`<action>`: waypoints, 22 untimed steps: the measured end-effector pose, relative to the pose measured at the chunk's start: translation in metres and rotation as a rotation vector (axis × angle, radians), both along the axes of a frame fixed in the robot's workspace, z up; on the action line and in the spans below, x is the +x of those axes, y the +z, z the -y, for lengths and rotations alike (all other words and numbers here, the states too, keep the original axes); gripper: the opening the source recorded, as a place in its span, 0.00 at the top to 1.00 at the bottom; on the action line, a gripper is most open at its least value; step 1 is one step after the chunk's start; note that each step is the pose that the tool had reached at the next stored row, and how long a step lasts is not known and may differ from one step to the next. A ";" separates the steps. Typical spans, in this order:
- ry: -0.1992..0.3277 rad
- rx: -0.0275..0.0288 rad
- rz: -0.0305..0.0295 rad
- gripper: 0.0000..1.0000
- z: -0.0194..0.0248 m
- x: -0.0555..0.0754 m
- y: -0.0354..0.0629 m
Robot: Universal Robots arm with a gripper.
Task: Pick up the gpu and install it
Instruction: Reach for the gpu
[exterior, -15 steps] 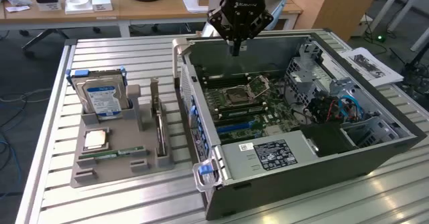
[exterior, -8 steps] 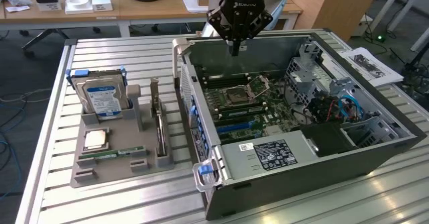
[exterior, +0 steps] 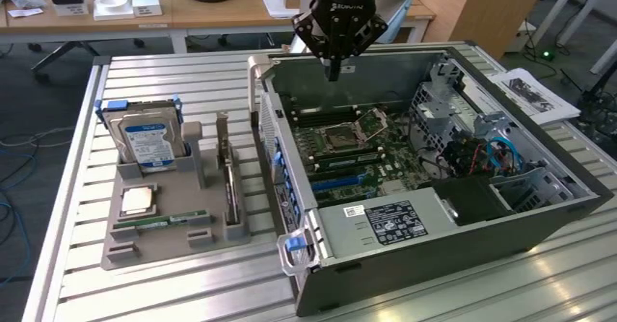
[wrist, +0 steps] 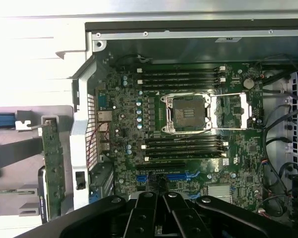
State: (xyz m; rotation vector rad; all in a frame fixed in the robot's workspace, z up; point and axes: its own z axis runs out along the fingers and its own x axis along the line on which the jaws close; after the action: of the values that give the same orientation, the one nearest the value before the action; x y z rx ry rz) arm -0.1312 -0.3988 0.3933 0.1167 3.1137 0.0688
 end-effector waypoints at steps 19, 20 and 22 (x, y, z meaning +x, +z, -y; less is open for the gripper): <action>0.000 0.0000 0.0000 0.89 -0.0005 -0.031 0.0000; 0.000 0.0000 0.0000 0.89 -0.0007 -0.033 0.0000; 0.000 0.0000 0.0000 0.89 -0.0009 -0.037 0.0000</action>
State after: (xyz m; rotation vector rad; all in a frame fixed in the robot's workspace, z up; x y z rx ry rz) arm -0.1683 -0.3979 0.3933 0.1165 3.1137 0.0688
